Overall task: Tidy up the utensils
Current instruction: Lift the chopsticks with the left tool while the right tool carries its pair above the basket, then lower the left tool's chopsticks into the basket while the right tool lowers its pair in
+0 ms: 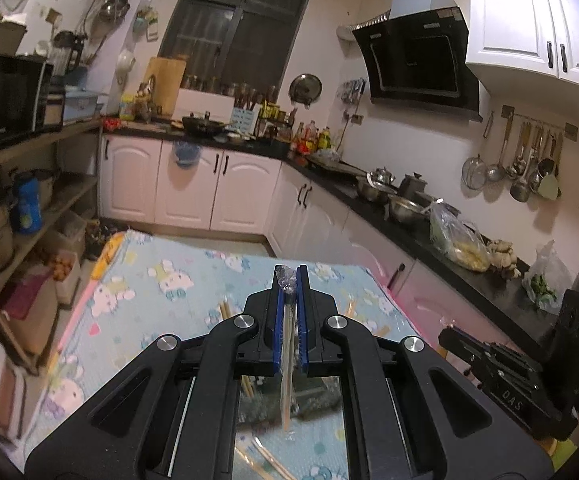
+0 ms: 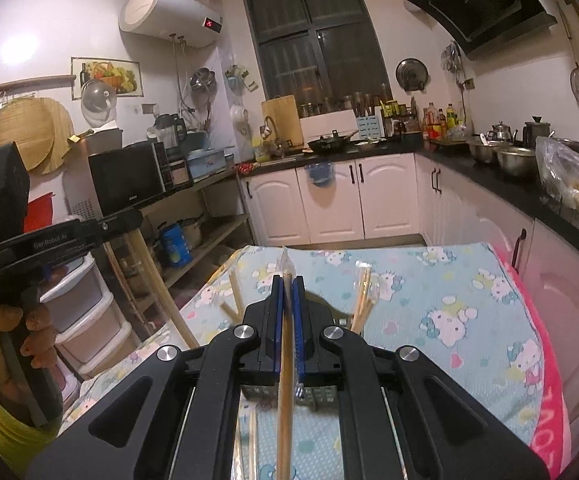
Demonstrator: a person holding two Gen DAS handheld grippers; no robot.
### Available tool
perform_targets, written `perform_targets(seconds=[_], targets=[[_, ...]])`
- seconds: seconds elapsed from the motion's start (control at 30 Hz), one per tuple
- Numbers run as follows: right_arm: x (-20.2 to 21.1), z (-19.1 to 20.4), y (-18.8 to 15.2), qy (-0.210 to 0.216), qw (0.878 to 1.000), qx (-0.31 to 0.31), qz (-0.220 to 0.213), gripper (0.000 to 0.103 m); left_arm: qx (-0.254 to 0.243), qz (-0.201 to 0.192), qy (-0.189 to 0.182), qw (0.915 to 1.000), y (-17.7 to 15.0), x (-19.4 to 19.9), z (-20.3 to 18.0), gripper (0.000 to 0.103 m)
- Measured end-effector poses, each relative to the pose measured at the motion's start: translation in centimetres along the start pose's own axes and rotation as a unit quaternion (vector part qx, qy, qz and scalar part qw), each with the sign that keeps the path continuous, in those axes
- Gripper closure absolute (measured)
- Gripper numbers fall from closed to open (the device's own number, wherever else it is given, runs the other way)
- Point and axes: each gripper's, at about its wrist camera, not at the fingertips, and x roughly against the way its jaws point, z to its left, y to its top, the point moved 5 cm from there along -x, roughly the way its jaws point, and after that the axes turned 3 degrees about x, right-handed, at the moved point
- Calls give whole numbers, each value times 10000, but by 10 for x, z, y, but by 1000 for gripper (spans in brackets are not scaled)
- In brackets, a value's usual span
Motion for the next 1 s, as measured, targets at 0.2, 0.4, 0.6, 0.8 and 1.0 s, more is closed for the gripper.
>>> perform_targets(seconds=[0.2, 0.4, 0.6, 0.8, 1.0], targets=[[-11, 4, 12, -23, 9999, 100, -122, 98, -151, -286, 147, 9994, 19, -5, -1, 102], [-21, 7, 28, -39, 9994, 173, -297, 98, -182, -458, 311, 9983, 26, -15, 5, 102], [-34, 9, 45, -100, 9984, 183, -532, 98, -163, -501, 425, 9977, 20, -26, 13, 102], [-48, 8, 60, -157, 9964, 187, -816, 98, 6, -414, 431, 9982, 11, -43, 22, 102], [-69, 8, 64, -227, 9946, 282, -975, 98, 110, -402, 421, 9982, 4, -52, 26, 102]])
